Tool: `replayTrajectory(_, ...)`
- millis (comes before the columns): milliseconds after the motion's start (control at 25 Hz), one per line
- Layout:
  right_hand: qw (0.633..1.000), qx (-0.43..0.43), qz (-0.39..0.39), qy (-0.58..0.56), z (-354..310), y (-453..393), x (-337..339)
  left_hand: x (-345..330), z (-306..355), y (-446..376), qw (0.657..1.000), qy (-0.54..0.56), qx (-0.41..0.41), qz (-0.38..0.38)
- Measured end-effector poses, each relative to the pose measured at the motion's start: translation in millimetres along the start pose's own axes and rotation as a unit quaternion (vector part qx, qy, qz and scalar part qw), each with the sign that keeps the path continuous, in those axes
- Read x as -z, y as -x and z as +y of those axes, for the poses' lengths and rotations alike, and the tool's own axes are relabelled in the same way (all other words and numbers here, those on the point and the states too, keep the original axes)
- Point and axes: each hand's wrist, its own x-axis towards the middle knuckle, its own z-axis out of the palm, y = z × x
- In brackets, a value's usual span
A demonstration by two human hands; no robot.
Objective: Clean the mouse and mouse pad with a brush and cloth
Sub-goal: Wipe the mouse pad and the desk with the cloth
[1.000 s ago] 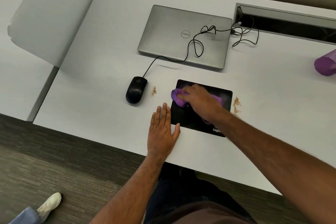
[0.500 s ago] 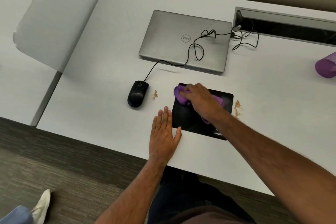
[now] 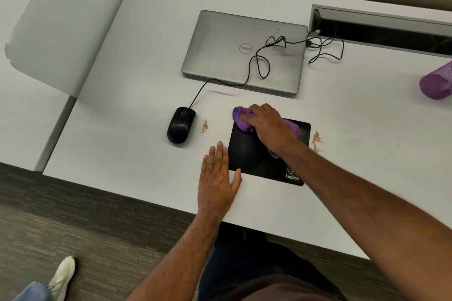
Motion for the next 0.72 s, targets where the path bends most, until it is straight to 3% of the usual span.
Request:
replayTrajectory(160, 0.995, 0.100, -0.019, -0.010, -37.9, 50.8, -22.6, 1.0, 0.5, -1.2, 1.000, 0.014, 0.002, 0.004)
replayTrajectory(360, 0.997, 0.066, -0.039, -0.031, -37.2, 54.5, -16.7, 0.6, -0.9, -1.2, 1.000, 0.029, 0.001, 0.003)
replayTrajectory(520, 0.991, 0.098, -0.095, -0.001, -38.9, 46.8, -20.0, 0.7, -0.7, -1.6, 0.999, 0.033, 0.002, 0.005)
replayTrajectory(720, 0.991, 0.123, -0.043, 0.001, -23.8, 47.6, -17.0, -0.6, -0.6, -0.8, 1.000, 0.013, -0.003, 0.008)
